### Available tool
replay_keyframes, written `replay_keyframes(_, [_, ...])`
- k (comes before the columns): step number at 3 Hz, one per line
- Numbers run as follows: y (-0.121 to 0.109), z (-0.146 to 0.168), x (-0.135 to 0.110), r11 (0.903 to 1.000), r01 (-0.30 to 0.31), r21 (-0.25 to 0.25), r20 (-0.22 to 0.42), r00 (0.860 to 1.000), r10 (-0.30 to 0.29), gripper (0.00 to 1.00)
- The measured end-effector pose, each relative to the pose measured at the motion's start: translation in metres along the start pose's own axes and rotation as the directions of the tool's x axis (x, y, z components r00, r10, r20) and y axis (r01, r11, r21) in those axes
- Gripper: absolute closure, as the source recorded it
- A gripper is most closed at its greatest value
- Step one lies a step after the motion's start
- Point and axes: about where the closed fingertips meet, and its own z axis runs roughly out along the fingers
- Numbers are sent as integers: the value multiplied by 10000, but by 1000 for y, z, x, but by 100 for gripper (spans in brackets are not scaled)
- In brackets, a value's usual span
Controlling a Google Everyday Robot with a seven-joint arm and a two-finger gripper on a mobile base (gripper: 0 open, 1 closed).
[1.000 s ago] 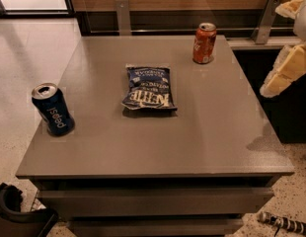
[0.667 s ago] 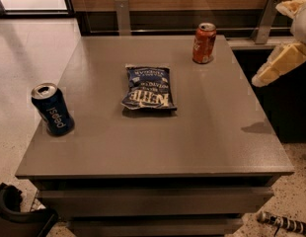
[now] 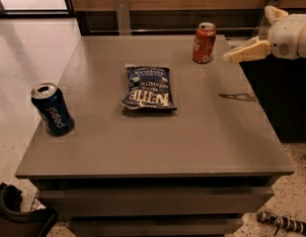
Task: Move coke can near pepsi can
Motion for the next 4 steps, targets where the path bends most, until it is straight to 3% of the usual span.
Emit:
replay_keyframes(1, [-23, 17, -5, 9953, -838, 479, 798, 9936, 798, 0])
replay_keyframes(2, [-23, 22, -4, 9953, -882, 409, 825, 9930, 846, 0])
replay_keyframes(4, [-33, 91, 14, 9891, -1313, -669, 1284, 9819, 1391, 0])
